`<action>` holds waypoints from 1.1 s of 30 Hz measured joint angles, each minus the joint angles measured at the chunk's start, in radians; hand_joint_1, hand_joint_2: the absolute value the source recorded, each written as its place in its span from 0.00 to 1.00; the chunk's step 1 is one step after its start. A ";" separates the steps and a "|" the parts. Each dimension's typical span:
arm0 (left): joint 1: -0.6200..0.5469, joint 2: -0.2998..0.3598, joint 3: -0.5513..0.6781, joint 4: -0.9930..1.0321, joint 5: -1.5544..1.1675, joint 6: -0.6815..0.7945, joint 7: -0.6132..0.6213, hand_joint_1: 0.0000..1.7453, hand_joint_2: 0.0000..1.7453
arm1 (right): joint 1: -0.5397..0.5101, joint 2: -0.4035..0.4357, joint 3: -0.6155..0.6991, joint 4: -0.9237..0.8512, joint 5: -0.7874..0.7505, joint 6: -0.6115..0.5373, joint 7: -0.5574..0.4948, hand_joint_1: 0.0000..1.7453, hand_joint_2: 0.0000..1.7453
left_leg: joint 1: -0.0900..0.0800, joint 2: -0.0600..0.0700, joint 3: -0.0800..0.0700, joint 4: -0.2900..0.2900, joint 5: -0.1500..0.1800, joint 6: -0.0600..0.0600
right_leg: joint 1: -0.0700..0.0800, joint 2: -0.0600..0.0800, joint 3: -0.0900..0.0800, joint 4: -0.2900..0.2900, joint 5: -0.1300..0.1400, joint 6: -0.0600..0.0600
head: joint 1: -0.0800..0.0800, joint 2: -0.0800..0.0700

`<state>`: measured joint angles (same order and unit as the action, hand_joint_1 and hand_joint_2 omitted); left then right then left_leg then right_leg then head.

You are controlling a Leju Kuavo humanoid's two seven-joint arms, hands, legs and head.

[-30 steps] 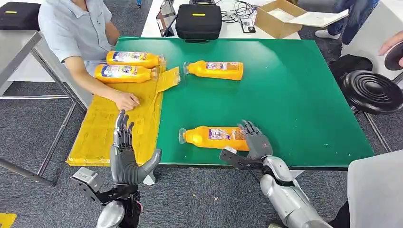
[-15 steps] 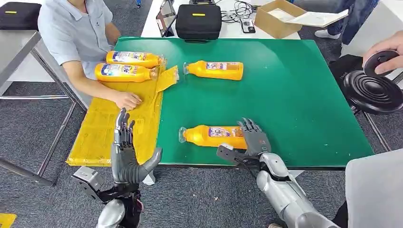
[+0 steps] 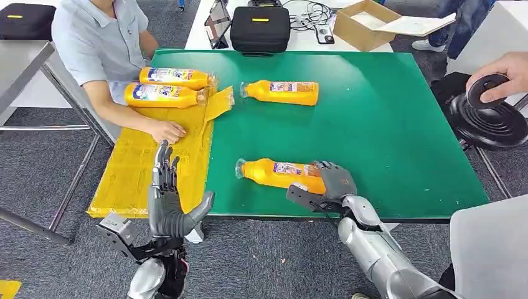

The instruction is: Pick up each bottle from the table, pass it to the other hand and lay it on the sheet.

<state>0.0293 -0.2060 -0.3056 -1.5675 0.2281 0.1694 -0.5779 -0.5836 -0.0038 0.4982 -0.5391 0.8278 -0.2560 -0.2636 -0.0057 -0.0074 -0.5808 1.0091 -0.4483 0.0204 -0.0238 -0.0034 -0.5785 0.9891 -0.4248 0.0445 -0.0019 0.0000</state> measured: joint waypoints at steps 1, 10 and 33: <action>0.000 0.000 0.000 0.001 0.000 -0.001 0.000 0.00 1.00 | -0.003 0.000 0.000 0.007 -0.002 0.003 0.004 1.00 1.00 | 0.000 0.000 0.000 0.000 0.000 0.000 | 0.000 0.000 0.000 0.000 0.000 0.000 | 0.000 0.000; 0.022 0.012 0.003 -0.007 0.002 -0.008 -0.006 0.00 1.00 | -0.009 0.023 -0.004 0.041 -0.031 -0.009 -0.008 1.00 1.00 | 0.000 0.000 0.006 0.000 0.000 0.000 | 0.000 0.000 0.005 0.000 0.000 0.000 | 0.000 0.000; 0.070 -0.003 0.077 -0.018 -0.023 0.214 0.007 0.00 1.00 | 0.220 0.097 -0.263 -0.188 -0.405 -0.046 -0.278 1.00 1.00 | 0.000 0.002 0.004 0.000 -0.001 0.000 | 0.000 0.002 0.003 0.000 0.000 0.000 | 0.000 0.000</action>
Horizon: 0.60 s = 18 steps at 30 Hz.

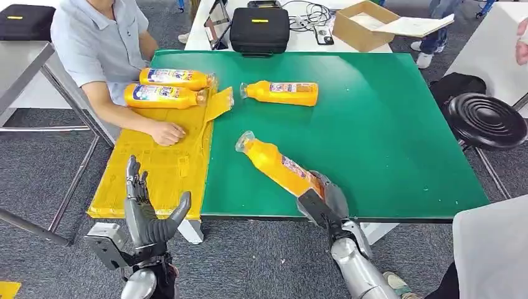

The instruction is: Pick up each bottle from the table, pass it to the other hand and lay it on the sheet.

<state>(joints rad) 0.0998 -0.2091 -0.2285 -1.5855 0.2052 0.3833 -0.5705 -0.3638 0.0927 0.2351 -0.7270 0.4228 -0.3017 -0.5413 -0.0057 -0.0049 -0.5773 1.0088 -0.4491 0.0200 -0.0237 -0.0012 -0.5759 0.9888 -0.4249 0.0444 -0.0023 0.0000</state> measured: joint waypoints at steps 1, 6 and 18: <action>-0.003 -0.002 0.000 0.005 0.009 0.004 0.019 0.00 1.00 | 0.005 0.000 -0.007 -0.004 -0.011 -0.004 -0.003 1.00 1.00 | 0.000 0.000 0.000 0.000 0.000 0.000 | 0.000 0.000 -0.001 0.000 0.000 0.000 | 0.000 0.000; -0.030 -0.002 -0.031 0.108 0.100 0.009 0.113 0.00 1.00 | 0.042 -0.018 -0.067 -0.047 -0.081 -0.020 -0.043 1.00 1.00 | 0.000 -0.001 -0.002 0.000 0.000 0.000 | 0.000 0.000 -0.001 0.000 0.000 0.000 | 0.000 0.000; -0.053 0.033 -0.162 0.223 0.201 -0.280 0.212 0.00 1.00 | 0.114 -0.019 -0.085 -0.199 -0.092 0.029 -0.090 1.00 1.00 | 0.000 0.000 -0.005 0.000 0.000 0.000 | 0.000 0.000 -0.005 0.000 0.000 0.000 | 0.000 0.000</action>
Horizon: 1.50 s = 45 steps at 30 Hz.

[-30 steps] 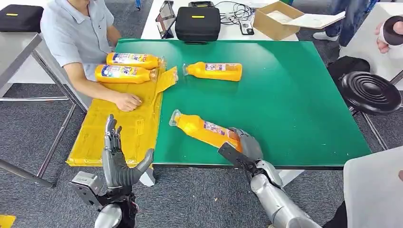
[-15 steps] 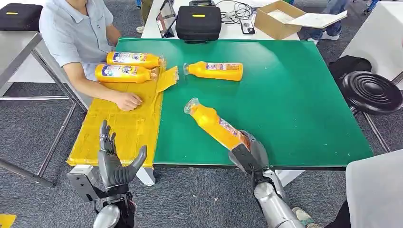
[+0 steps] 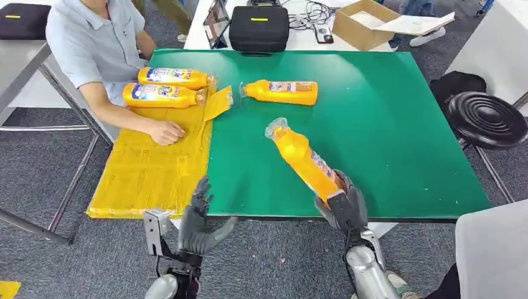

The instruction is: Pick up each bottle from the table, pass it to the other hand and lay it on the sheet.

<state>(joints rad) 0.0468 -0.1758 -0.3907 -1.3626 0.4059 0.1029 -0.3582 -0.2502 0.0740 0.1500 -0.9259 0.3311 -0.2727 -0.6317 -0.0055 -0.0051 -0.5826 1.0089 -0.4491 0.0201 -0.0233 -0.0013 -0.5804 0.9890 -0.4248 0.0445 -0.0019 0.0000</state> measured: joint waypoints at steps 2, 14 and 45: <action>-0.010 0.004 -0.012 0.020 0.006 -0.016 0.007 0.00 1.00 | 0.014 0.005 0.027 -0.043 0.018 0.002 -0.008 1.00 1.00 | 0.000 0.000 0.000 0.000 0.000 0.000 | 0.000 0.000 0.000 0.000 0.000 0.000 | 0.000 0.000; -0.046 0.012 -0.048 0.050 -0.002 -0.101 -0.019 0.00 1.00 | 0.073 0.019 0.204 -0.164 0.095 0.024 -0.048 1.00 1.00 | 0.000 0.000 0.000 0.000 0.000 0.000 | 0.000 0.000 0.000 0.000 0.000 0.000 | 0.000 0.000; -0.069 -0.007 -0.030 -0.002 0.298 -0.279 -0.003 1.00 1.00 | 0.039 0.022 0.528 -0.125 -0.007 0.029 -0.065 0.94 1.00 | 0.000 0.000 -0.001 0.000 0.000 0.000 | 0.000 0.000 -0.001 0.000 0.000 0.000 | 0.000 0.000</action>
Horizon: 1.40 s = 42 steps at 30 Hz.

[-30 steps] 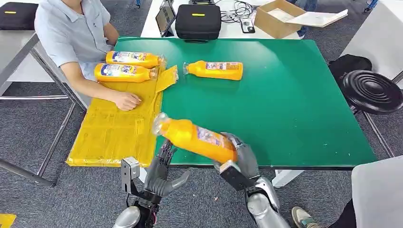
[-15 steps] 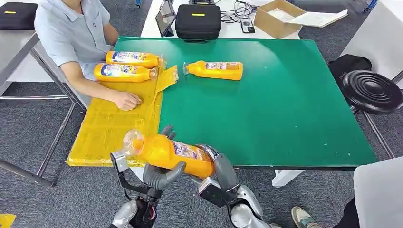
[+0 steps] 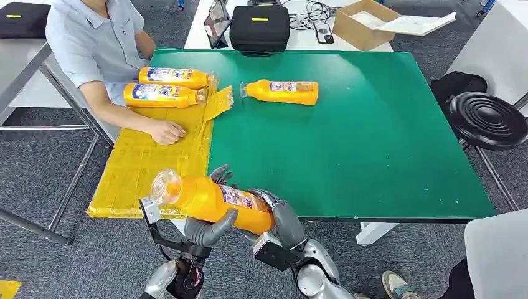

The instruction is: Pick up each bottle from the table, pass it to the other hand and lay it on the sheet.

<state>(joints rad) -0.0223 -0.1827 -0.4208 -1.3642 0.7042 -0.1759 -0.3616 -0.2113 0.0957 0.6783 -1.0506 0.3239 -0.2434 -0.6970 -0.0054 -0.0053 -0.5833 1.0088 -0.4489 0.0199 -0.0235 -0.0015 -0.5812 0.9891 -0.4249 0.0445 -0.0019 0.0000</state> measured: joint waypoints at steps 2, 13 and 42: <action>0.000 0.000 0.001 0.000 0.000 -0.001 -0.001 1.00 1.00 | -0.003 0.000 0.002 0.003 0.000 0.000 0.000 0.25 1.00 | 0.000 0.000 0.000 0.000 0.000 0.000 | 0.000 0.000 0.000 0.000 0.000 0.000 | 0.000 0.000; -0.002 0.002 0.022 0.000 0.016 0.002 0.002 1.00 1.00 | -0.005 0.005 0.016 0.018 -0.011 0.055 -0.001 0.00 1.00 | 0.000 0.000 0.000 0.000 0.000 0.000 | 0.000 0.000 0.000 0.000 0.000 0.000 | 0.000 0.000; -0.035 0.031 0.267 0.026 -0.505 0.645 -0.159 1.00 1.00 | 0.179 -0.051 -0.155 -0.248 -0.026 -0.091 -0.001 0.00 0.00 | 0.000 0.000 -0.001 0.000 0.000 0.000 | 0.000 0.000 -0.001 0.000 0.000 0.000 | 0.000 0.000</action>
<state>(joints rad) -0.0574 -0.1514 -0.1534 -1.3385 0.1993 0.4687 -0.5207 -0.0324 0.0447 0.5234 -1.2988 0.2979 -0.3341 -0.6981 -0.0053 -0.0049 -0.5838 1.0087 -0.4489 0.0199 -0.0234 -0.0013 -0.5820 0.9891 -0.4249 0.0445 -0.0019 0.0000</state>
